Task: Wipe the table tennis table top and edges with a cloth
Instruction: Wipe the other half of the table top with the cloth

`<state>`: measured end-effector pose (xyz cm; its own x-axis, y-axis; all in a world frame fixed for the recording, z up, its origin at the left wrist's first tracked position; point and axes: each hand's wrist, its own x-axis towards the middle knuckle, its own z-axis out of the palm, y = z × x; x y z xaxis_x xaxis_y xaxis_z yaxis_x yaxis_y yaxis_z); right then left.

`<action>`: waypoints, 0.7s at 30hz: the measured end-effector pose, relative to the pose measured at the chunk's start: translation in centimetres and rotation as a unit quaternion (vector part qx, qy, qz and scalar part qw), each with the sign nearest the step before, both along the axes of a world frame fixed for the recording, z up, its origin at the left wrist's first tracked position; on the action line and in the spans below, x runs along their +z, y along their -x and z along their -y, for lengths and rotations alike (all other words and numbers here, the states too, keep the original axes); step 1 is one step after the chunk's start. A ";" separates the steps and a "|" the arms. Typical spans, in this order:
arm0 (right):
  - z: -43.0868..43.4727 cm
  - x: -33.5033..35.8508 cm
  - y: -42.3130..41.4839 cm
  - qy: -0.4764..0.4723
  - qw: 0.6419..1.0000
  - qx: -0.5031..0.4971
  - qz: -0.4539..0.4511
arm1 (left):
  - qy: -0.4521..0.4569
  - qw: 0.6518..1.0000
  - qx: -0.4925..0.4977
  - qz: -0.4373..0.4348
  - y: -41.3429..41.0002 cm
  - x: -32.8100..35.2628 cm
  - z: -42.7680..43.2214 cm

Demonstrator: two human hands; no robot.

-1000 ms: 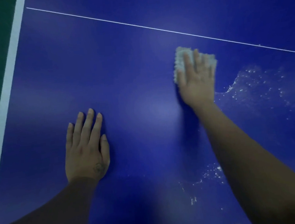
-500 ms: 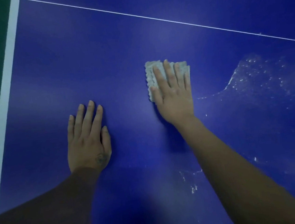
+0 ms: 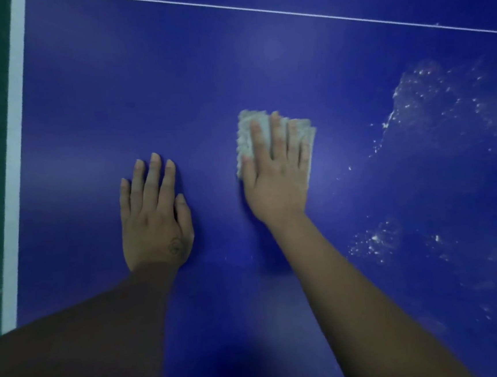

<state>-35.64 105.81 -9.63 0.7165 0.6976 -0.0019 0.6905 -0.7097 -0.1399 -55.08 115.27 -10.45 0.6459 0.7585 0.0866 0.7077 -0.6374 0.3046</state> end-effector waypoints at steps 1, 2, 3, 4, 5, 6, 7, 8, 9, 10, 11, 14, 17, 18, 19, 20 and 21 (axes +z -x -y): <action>1.1 0.0 0.2 0.001 0.999 0.049 -0.005 | -0.001 1.000 -0.001 0.000 0.0 0.0 0.0; 2.4 -0.1 -0.6 -0.002 0.996 0.084 -0.007 | -0.003 1.000 -0.001 0.000 0.0 -0.1 0.0; 3.8 -0.2 -1.8 -0.005 0.995 0.097 -0.003 | -0.005 1.000 -0.002 0.001 0.0 -0.1 0.0; 5.0 -0.2 -3.2 -0.005 0.996 0.085 0.004 | -0.007 1.000 -0.001 0.001 0.1 -0.2 0.0; 6.1 -0.2 -4.8 0.001 0.998 0.054 0.012 | -0.010 1.000 -0.001 0.003 0.1 -0.2 0.0; 7.0 -0.1 -6.3 0.010 1.000 0.011 0.011 | -0.013 1.000 -0.001 0.004 0.1 -0.2 0.0; 7.6 0.0 -7.5 0.019 0.999 -0.036 0.004 | -0.015 1.000 -0.001 0.006 0.2 -0.2 0.0; 7.8 0.1 -8.3 0.023 0.996 -0.080 0.000 | -0.018 1.000 -0.002 0.007 0.2 -0.3 0.0; 7.5 0.2 -8.5 0.022 0.992 -0.121 0.000 | -0.022 1.000 -0.003 0.009 0.2 -0.3 0.0; 6.8 0.1 -8.1 0.020 0.987 -0.161 0.004 | -0.028 1.000 -0.003 0.011 0.2 -0.4 0.0; 5.8 0.0 -7.1 0.013 0.981 -0.195 0.012 | -0.032 0.999 -0.004 0.012 0.3 -0.4 0.0; 2.2 -0.2 -0.9 -0.011 0.981 -0.195 0.018 | -0.025 1.000 -0.007 0.008 0.3 -0.5 0.0; 1.3 0.4 7.8 -0.011 0.999 -0.038 -0.023 | -0.010 1.000 -0.009 0.001 0.3 -0.5 -0.2; 2.1 0.6 10.1 -0.010 0.999 0.019 -0.036 | -0.005 1.000 -0.008 -0.002 0.3 -0.5 -0.2; 3.5 0.7 11.5 -0.011 0.997 0.065 -0.043 | -0.002 1.000 -0.008 -0.004 0.3 -0.4 -0.2; 5.3 0.6 12.0 -0.013 0.994 0.093 -0.047 | -0.001 1.000 -0.008 -0.003 0.3 -0.3 -0.2; 7.1 0.5 11.6 -0.014 0.993 0.104 -0.049 | -0.001 1.000 -0.007 -0.001 0.3 -0.3 -0.2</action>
<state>-47.28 98.72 -9.12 0.5535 0.8317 -0.0428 0.8046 -0.5473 -0.2303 -55.36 115.51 -10.75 0.6562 0.7495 0.0872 0.6996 -0.6476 0.3020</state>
